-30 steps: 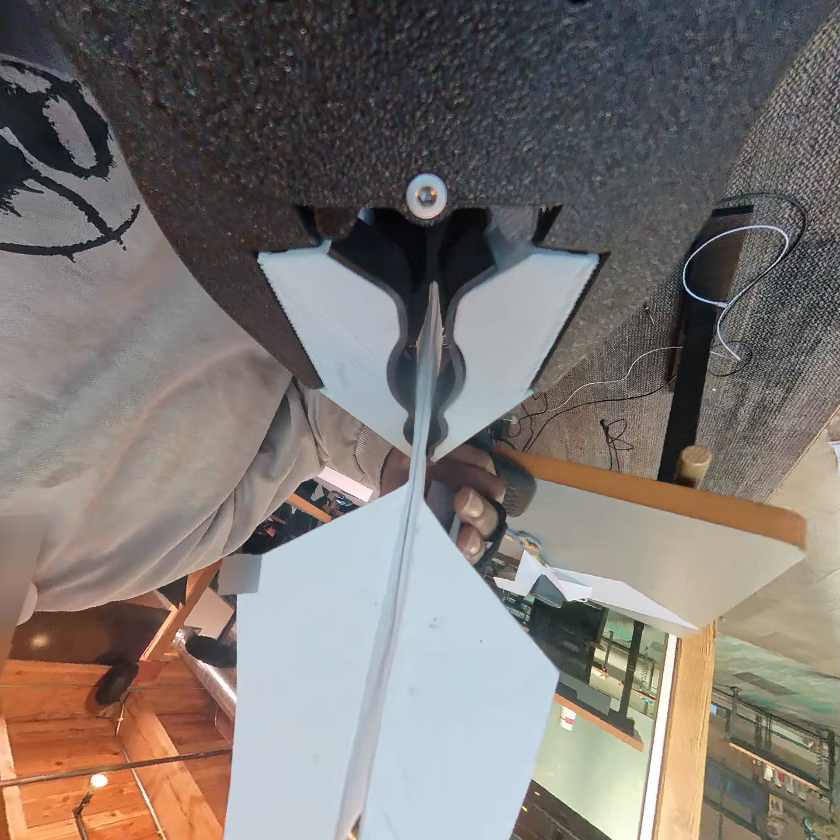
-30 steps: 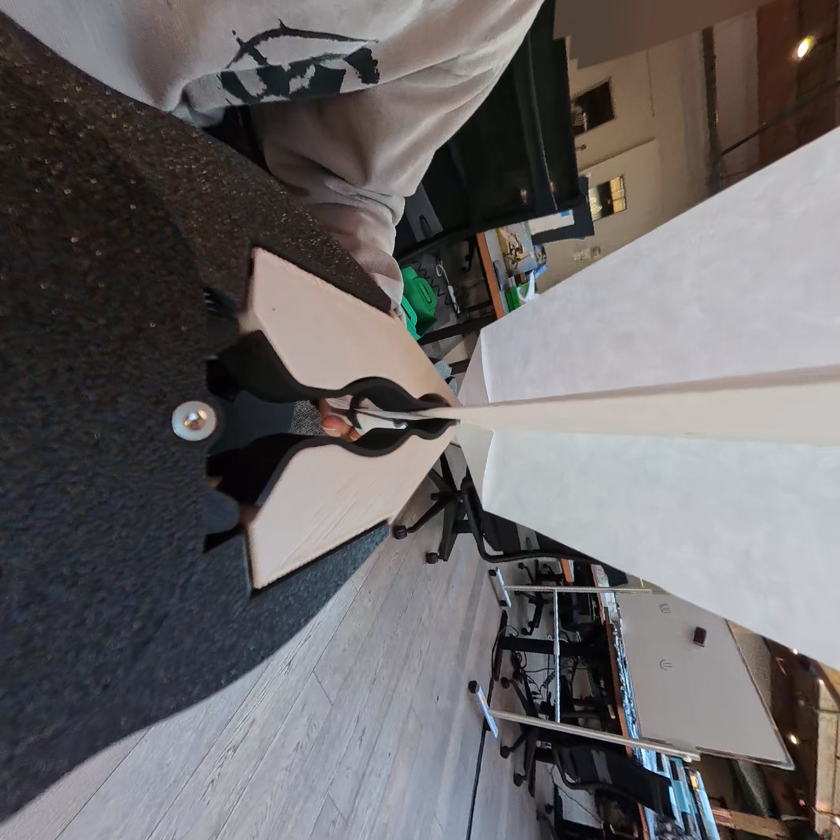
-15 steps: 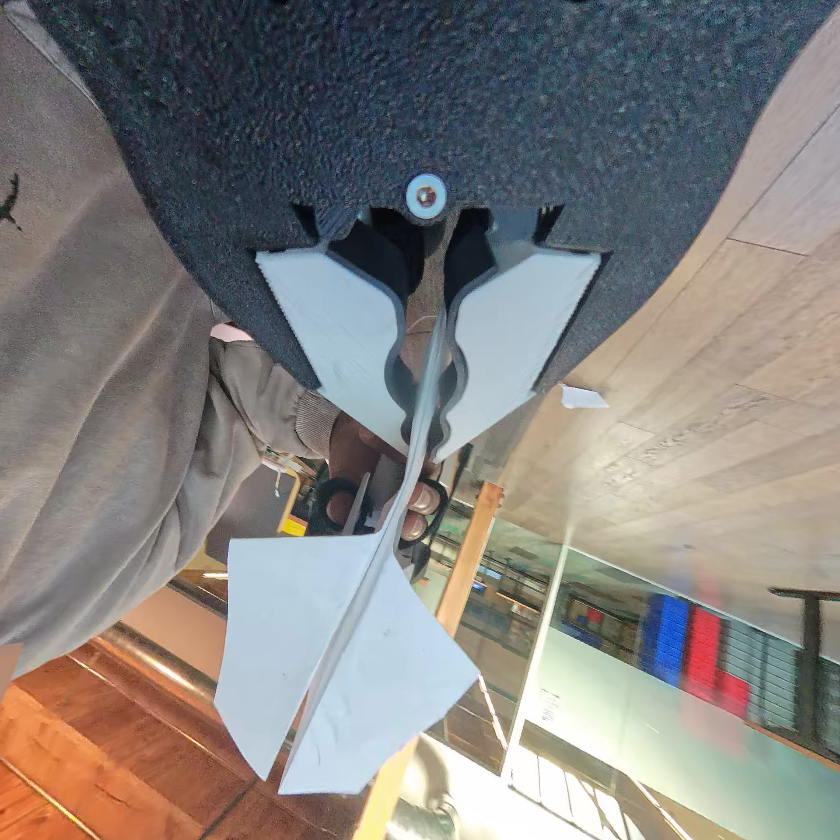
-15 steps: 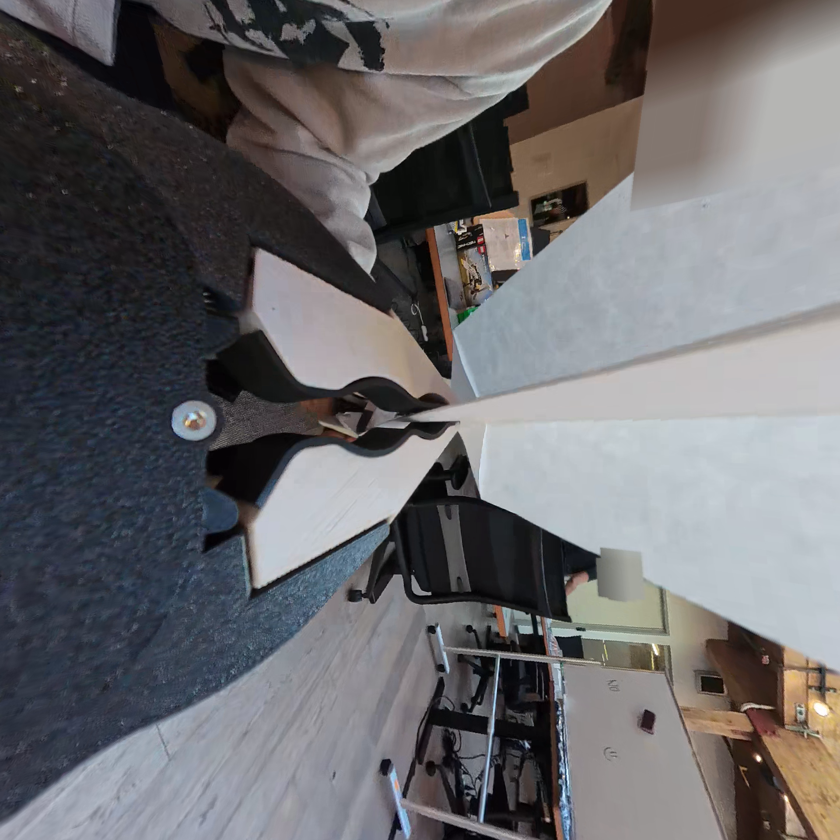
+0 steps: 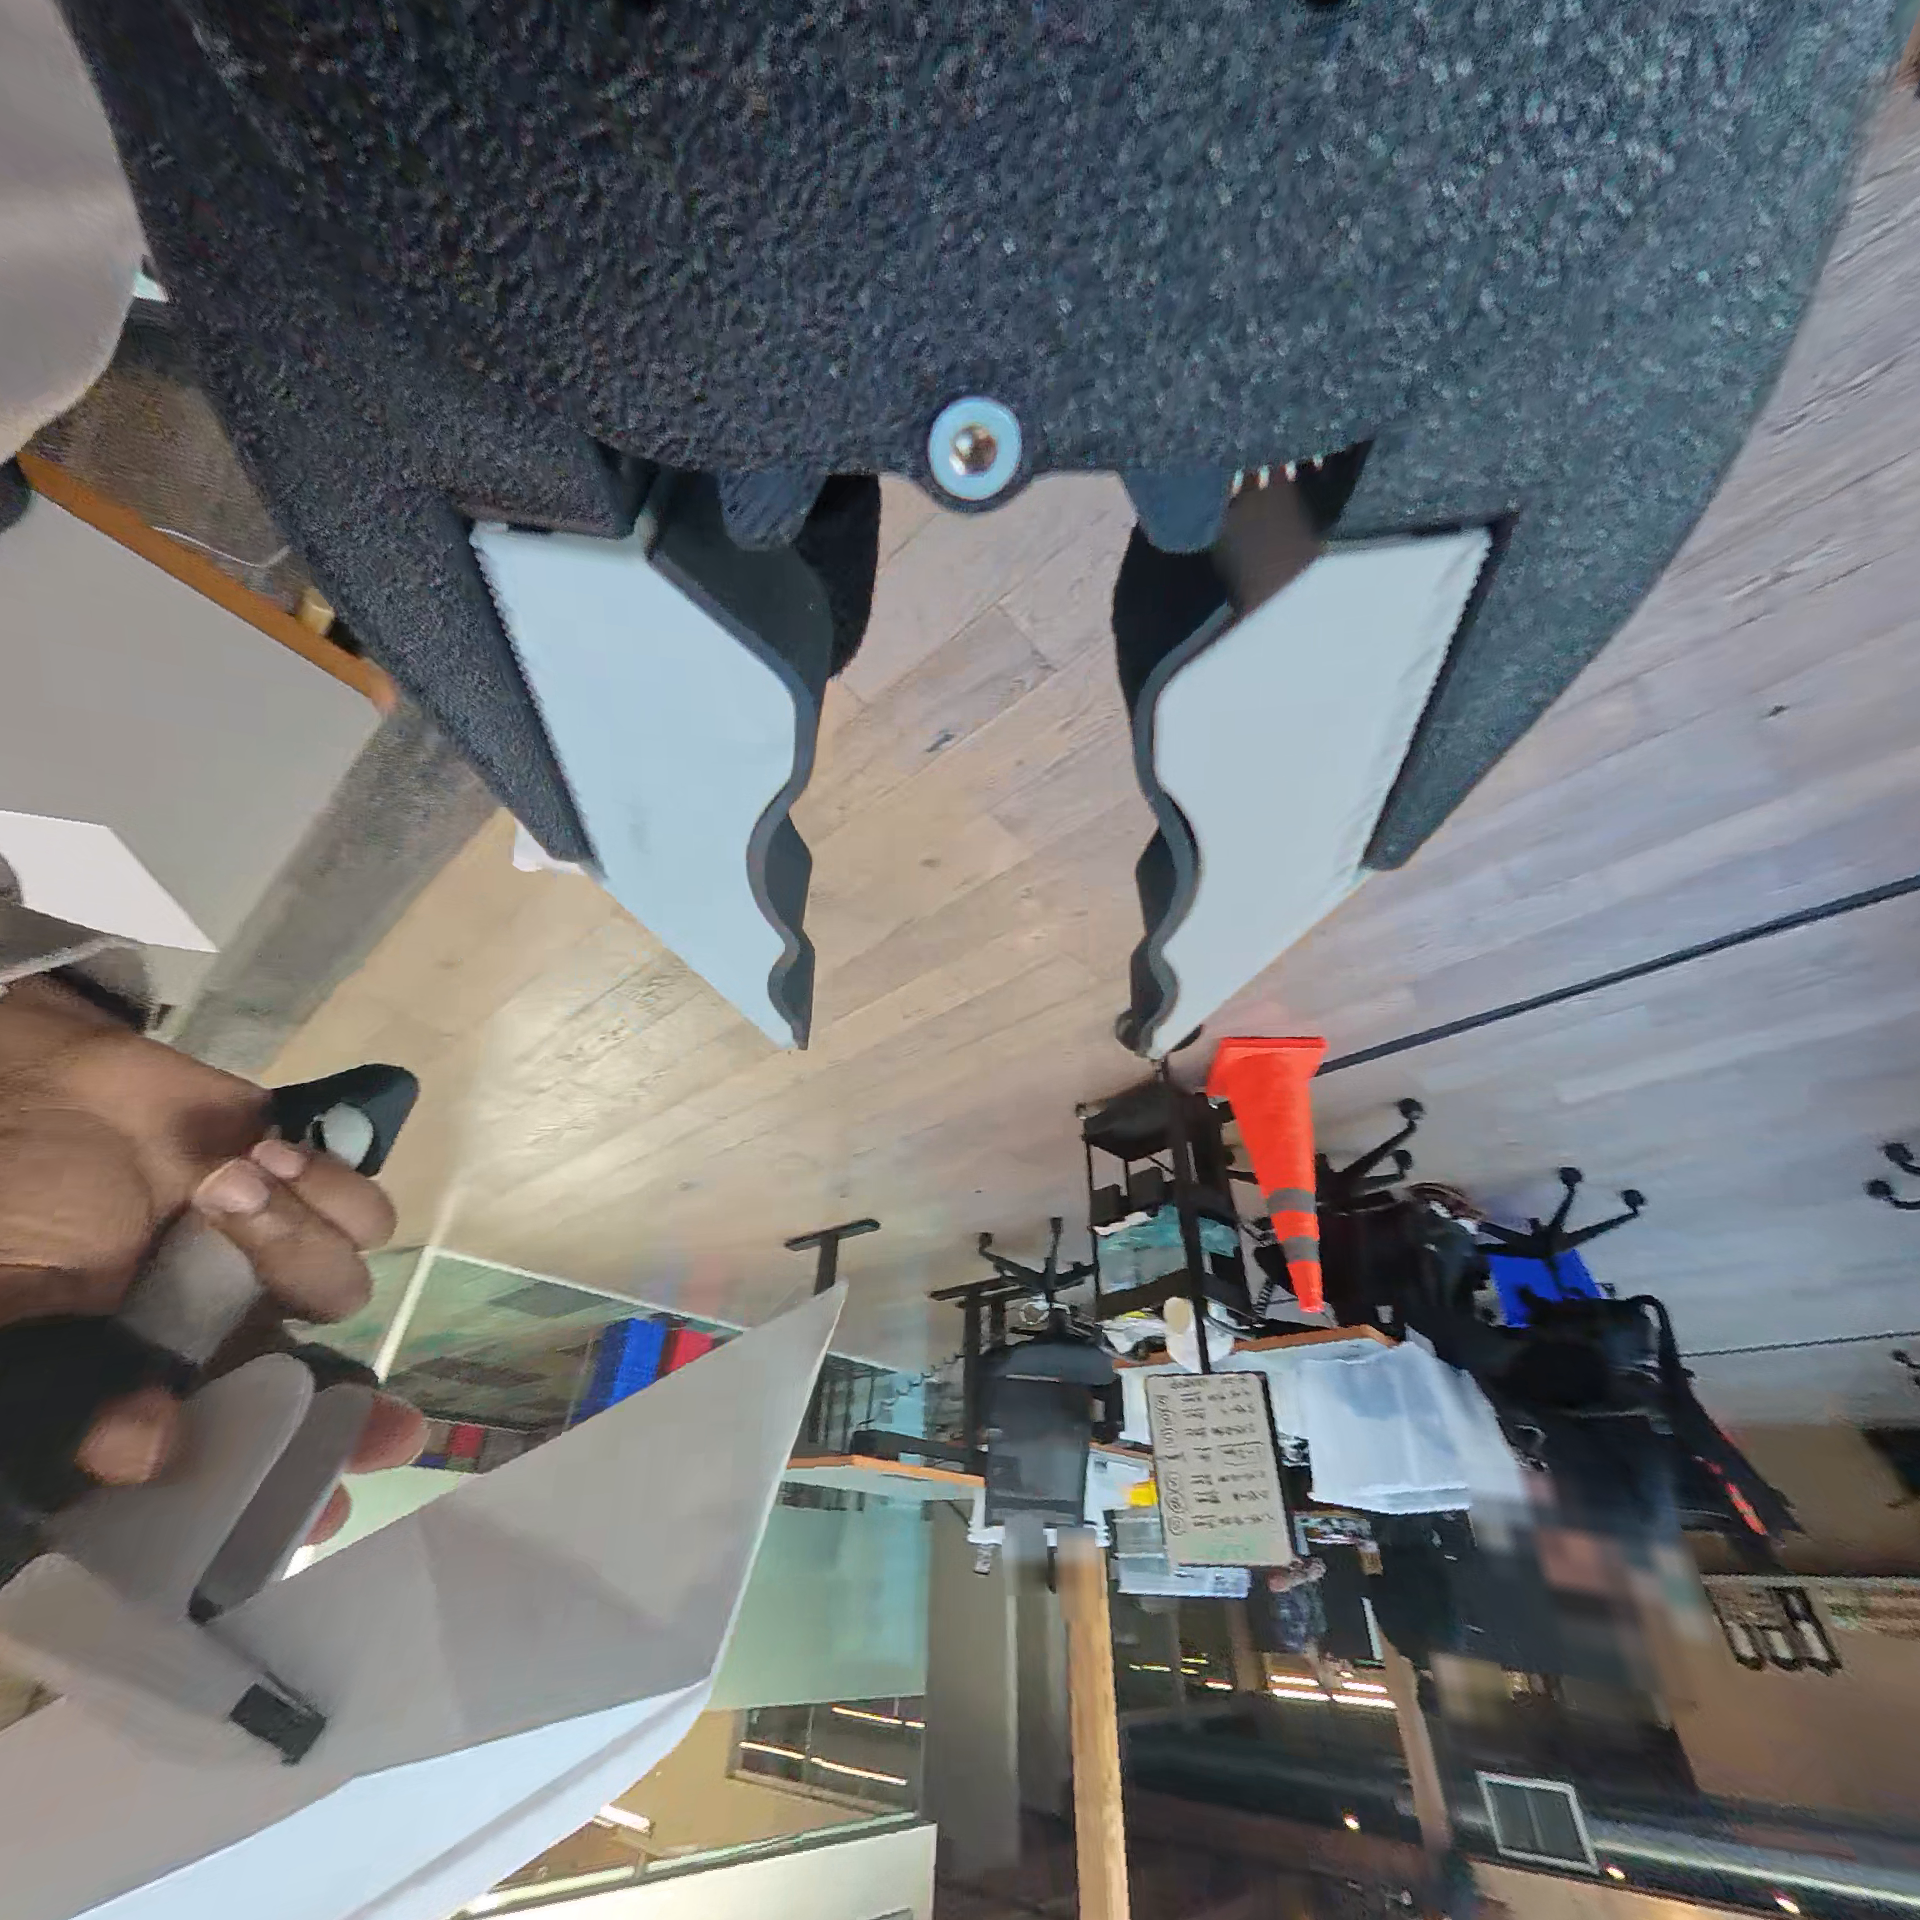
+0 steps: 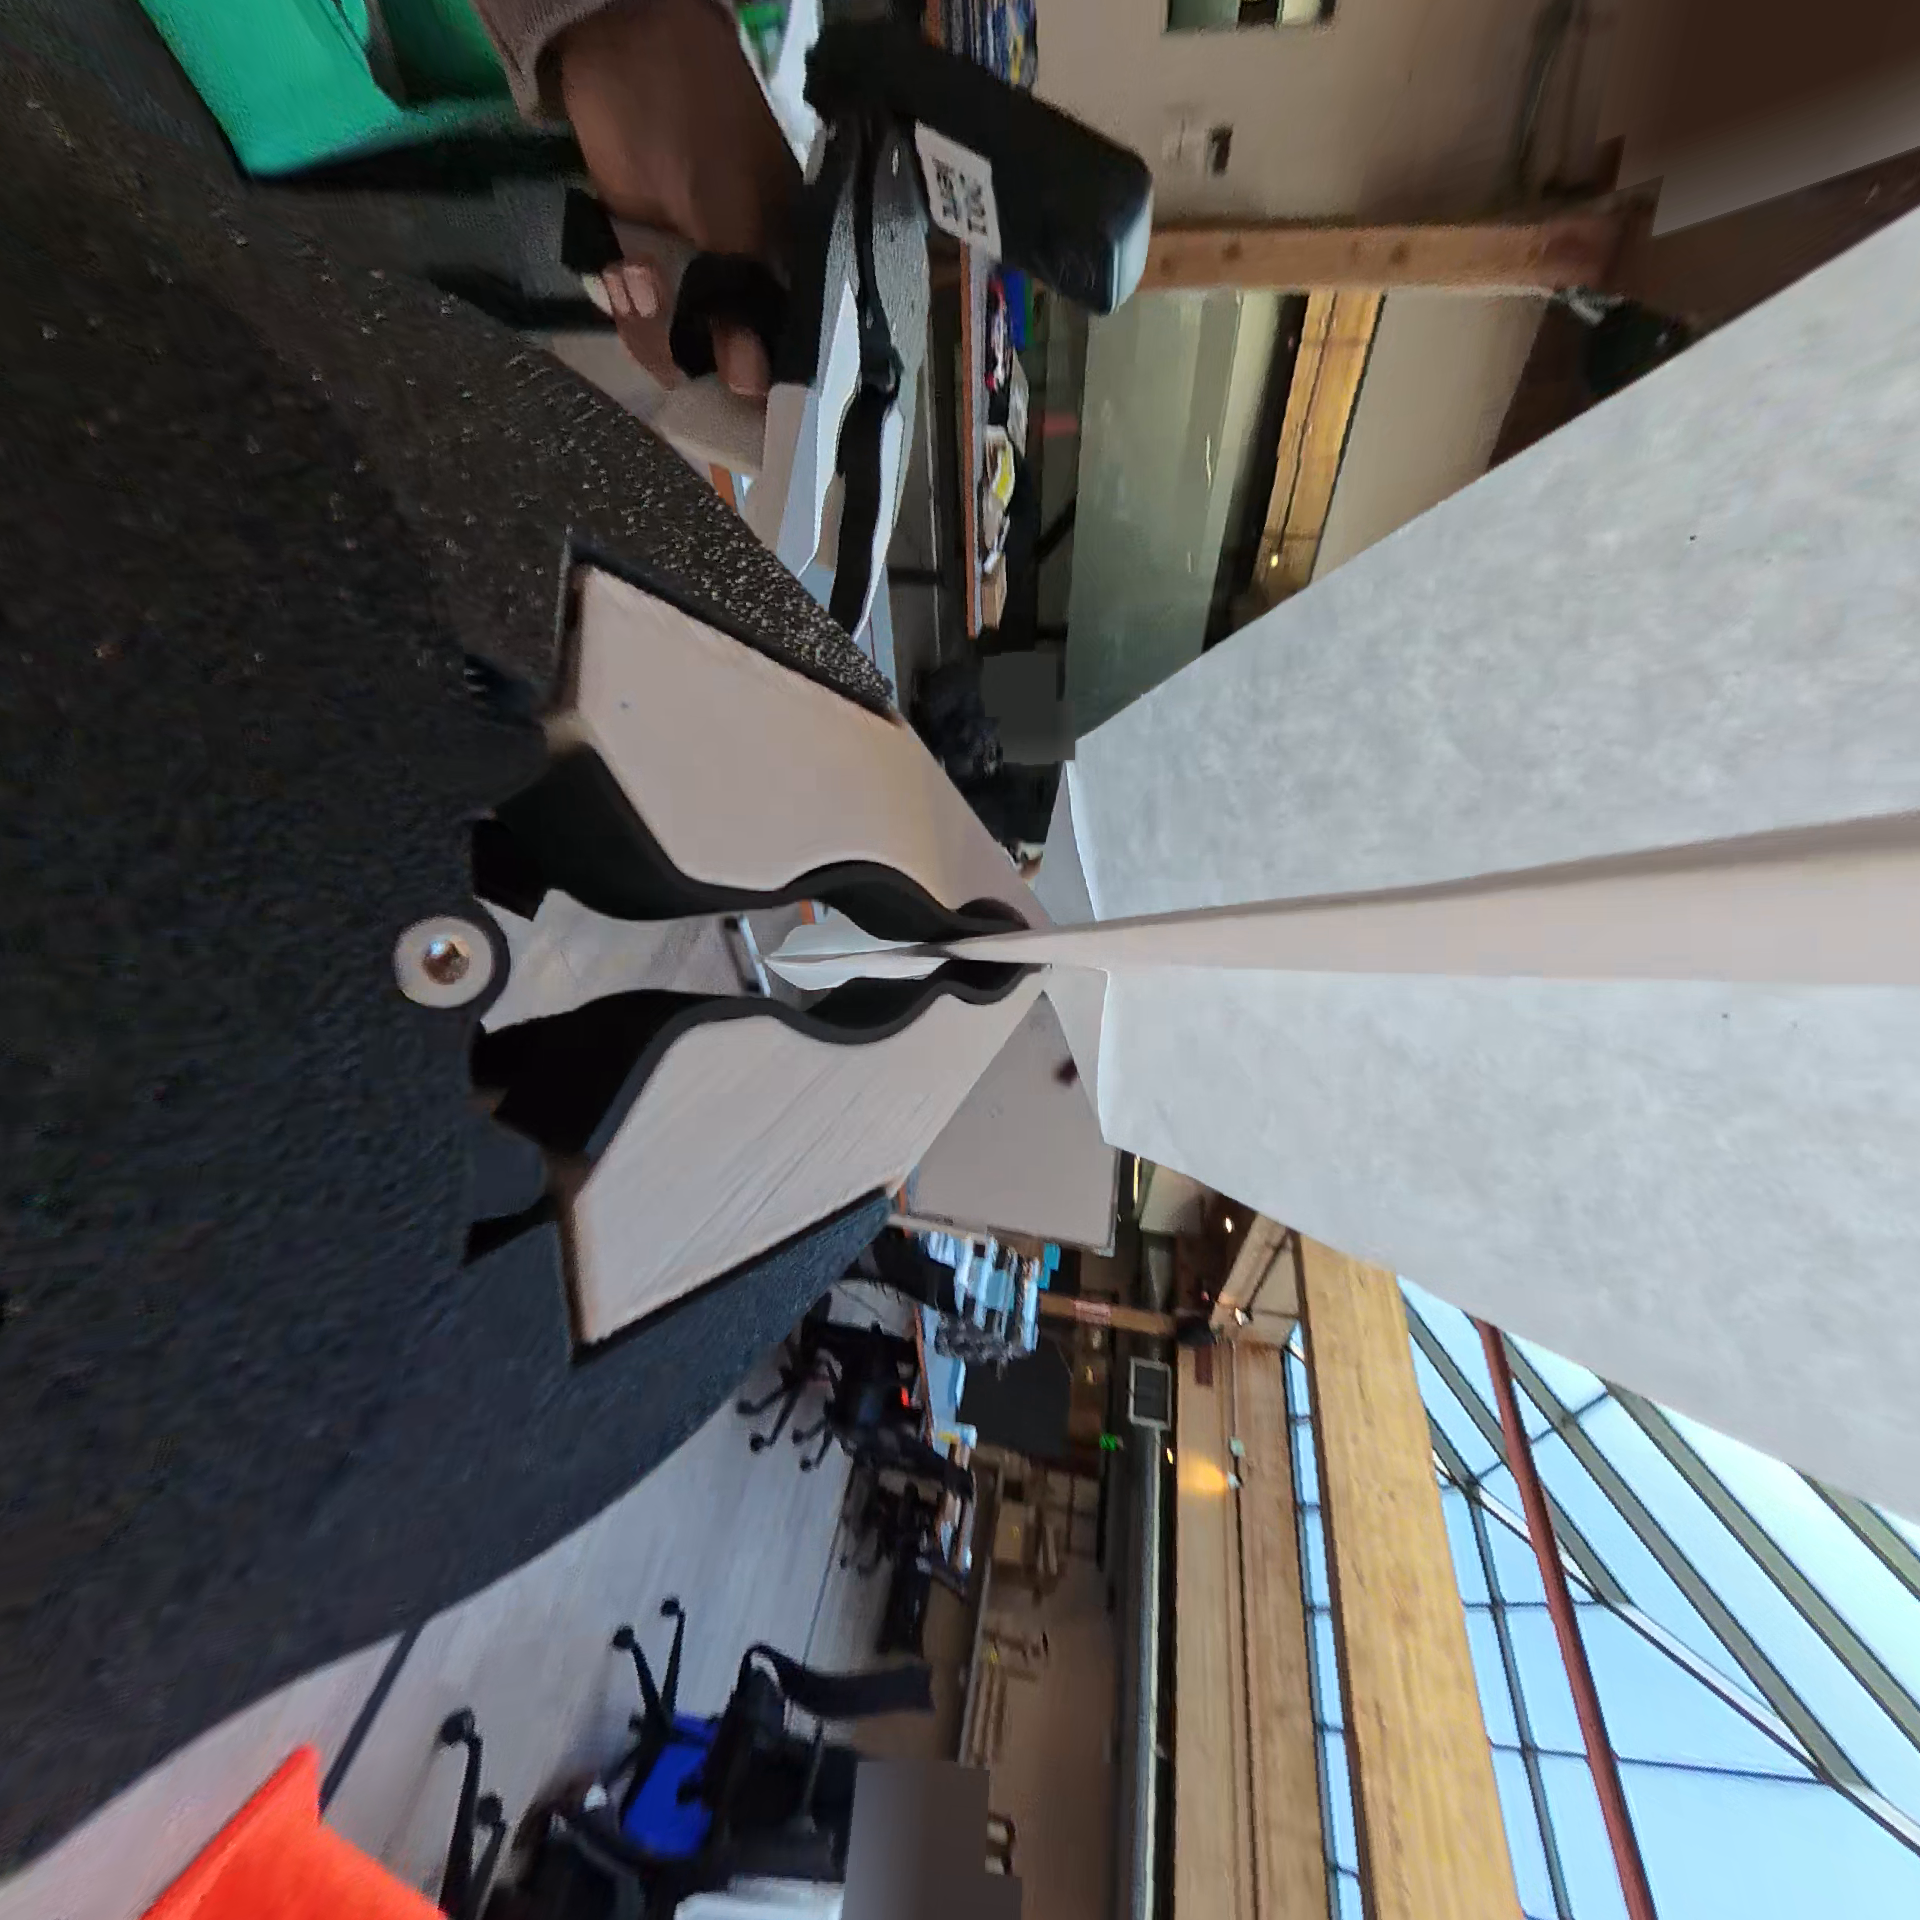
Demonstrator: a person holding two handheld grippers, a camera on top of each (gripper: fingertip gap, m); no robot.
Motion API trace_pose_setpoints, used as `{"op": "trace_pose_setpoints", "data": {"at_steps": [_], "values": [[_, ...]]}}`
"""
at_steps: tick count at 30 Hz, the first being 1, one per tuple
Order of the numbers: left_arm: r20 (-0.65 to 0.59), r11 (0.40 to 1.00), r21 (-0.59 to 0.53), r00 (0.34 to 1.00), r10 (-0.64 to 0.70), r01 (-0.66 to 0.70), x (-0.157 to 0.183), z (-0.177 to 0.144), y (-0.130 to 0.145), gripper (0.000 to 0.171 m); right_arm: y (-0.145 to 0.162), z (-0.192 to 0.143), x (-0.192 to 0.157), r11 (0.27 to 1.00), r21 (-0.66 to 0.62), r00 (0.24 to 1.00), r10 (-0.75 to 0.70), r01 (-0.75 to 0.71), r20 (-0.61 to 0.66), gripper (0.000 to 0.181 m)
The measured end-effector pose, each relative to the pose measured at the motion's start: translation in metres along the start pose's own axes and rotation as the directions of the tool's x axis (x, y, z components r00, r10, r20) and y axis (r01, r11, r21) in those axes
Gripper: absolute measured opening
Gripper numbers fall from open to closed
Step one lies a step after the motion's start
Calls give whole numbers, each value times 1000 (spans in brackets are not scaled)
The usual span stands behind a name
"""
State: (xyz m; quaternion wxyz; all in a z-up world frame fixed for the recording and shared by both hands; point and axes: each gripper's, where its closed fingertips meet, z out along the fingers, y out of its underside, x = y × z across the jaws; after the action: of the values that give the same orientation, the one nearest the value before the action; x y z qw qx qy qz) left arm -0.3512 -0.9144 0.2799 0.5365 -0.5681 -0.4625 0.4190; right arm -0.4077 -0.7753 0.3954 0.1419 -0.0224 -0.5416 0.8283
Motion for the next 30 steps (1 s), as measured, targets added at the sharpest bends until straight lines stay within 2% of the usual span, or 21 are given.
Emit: {"op": "trace_pose_setpoints", "data": {"at_steps": [2, 5, 11, 18, 22, 24, 30], "values": [[34, 999, 19, 998, 46, -47, -10, 4, -22, 56, -13, 2, 13, 997, 18, 995, -71, 72, -77, 0], [46, 995, 26, 994, 96, -98, -19, 24, -38, 49, -22, -6, 43, 993, 34, 974, -108, 117, -199, 0], [-85, 995, 73, 994, 68, -62, -7, 100, -41, 47, -20, -47, 112, 968, -90, 895, -250, 234, -369, 0], [-197, 993, 102, 977, 86, -67, 17, 216, -34, 41, -9, -134, 221, 925, -221, 730, -379, 308, -569, 0], [-260, 996, 63, 963, 70, -55, 33, 278, -37, 41, -5, -174, 281, 929, -243, 632, -367, 277, -683, 0], [-299, 999, 36, 953, 50, -41, 42, 306, -40, 41, -11, -181, 304, 918, -255, 593, -391, 304, -704, 0], [-418, 996, 93, 908, 25, 15, 70, 369, -58, 44, -58, -178, 345, 829, -336, 443, -532, 447, -721, 0]]}}
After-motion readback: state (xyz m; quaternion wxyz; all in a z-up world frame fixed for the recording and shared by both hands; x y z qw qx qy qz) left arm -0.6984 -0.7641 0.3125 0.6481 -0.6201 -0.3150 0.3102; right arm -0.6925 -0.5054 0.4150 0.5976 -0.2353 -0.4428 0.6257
